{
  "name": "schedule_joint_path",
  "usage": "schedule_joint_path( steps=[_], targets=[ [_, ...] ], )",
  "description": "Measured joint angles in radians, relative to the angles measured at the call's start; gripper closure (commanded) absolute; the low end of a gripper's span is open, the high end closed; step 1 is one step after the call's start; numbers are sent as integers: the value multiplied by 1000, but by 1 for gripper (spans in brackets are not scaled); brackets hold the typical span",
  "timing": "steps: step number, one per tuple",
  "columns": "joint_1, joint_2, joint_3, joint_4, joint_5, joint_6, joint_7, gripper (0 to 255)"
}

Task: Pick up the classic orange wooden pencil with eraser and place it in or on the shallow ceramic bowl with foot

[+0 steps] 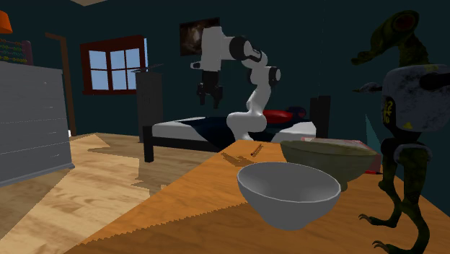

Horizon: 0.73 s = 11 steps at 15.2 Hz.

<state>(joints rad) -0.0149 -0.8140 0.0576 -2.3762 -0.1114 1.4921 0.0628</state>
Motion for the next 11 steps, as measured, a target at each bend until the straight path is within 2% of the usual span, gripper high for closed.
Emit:
schedule_joint_path(
  steps=[4, 11],
  targets=[
    [26, 9, 6, -25, 42, 39, -3, 0],
    [127, 31, 42, -128, 196, 187, -10, 0]
  ],
)
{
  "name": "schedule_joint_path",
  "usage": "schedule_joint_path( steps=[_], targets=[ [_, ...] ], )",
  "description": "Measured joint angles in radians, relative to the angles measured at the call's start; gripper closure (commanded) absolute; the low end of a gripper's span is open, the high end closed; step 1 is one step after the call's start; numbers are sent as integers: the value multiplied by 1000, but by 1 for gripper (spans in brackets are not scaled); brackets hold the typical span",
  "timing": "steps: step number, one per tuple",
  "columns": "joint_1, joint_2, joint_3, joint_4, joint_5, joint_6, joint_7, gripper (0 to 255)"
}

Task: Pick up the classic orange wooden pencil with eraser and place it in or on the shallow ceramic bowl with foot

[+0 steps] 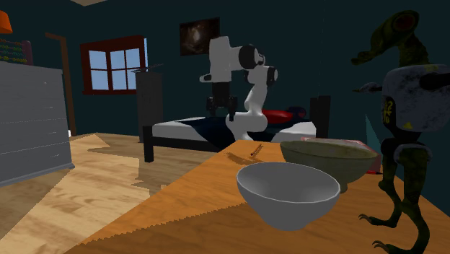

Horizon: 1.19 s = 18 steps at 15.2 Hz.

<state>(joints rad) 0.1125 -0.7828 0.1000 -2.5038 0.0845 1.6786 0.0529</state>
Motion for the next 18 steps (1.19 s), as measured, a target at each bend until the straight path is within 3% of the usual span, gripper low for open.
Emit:
schedule_joint_path(
  steps=[11, 18],
  targets=[
    [184, 113, 81, -77, 259, 258, -49, 0],
    [215, 156, 113, -131, 310, 367, -59, 0]
  ],
)
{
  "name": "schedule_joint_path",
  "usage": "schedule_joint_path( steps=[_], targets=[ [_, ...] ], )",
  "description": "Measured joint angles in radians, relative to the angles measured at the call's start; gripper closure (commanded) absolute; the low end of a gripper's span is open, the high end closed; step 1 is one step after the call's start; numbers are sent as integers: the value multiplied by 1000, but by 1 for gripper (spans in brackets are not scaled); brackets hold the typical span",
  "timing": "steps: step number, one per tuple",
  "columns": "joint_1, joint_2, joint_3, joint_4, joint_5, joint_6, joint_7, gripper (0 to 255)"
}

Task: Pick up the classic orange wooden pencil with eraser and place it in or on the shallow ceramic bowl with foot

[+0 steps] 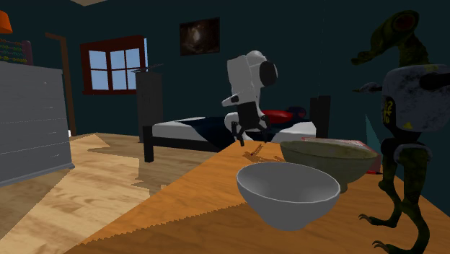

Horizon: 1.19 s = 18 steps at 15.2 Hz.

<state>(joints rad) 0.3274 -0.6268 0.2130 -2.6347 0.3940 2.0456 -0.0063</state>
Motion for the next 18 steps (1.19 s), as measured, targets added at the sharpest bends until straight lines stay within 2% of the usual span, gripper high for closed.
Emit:
schedule_joint_path(
  steps=[8, 9, 18],
  targets=[
    [4, 12, 8, -14, 8, 27, 0, 0],
    [4, 12, 8, -14, 8, 27, 0, 255],
    [4, 11, 8, -13, 8, 27, -1, 255]
  ],
)
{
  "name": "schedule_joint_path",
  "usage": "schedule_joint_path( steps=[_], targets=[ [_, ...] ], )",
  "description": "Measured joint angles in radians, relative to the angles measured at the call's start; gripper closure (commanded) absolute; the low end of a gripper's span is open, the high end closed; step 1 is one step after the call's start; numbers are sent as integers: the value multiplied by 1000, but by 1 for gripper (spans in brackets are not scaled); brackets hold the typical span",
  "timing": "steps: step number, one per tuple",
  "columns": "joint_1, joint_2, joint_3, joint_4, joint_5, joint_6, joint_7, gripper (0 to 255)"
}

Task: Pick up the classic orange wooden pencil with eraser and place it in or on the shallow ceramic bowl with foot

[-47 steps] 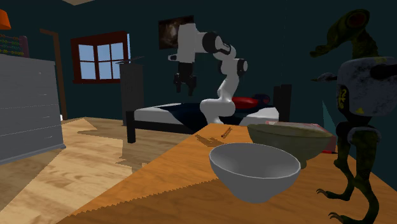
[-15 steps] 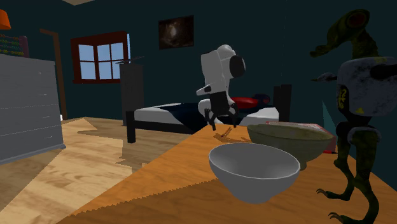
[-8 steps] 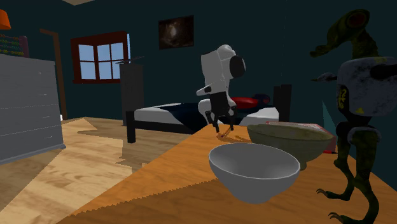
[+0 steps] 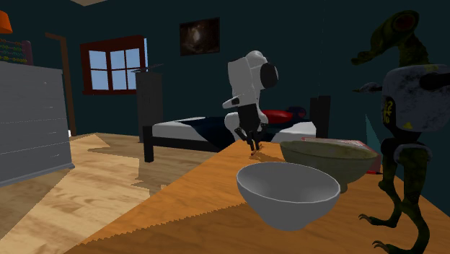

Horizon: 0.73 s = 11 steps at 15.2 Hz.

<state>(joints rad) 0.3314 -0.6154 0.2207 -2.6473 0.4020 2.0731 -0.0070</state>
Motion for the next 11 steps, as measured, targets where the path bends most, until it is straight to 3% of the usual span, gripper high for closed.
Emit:
schedule_joint_path(
  steps=[11],
  targets=[
    [-9, -37, -18, 94, -28, -129, 29, 255]
  ],
)
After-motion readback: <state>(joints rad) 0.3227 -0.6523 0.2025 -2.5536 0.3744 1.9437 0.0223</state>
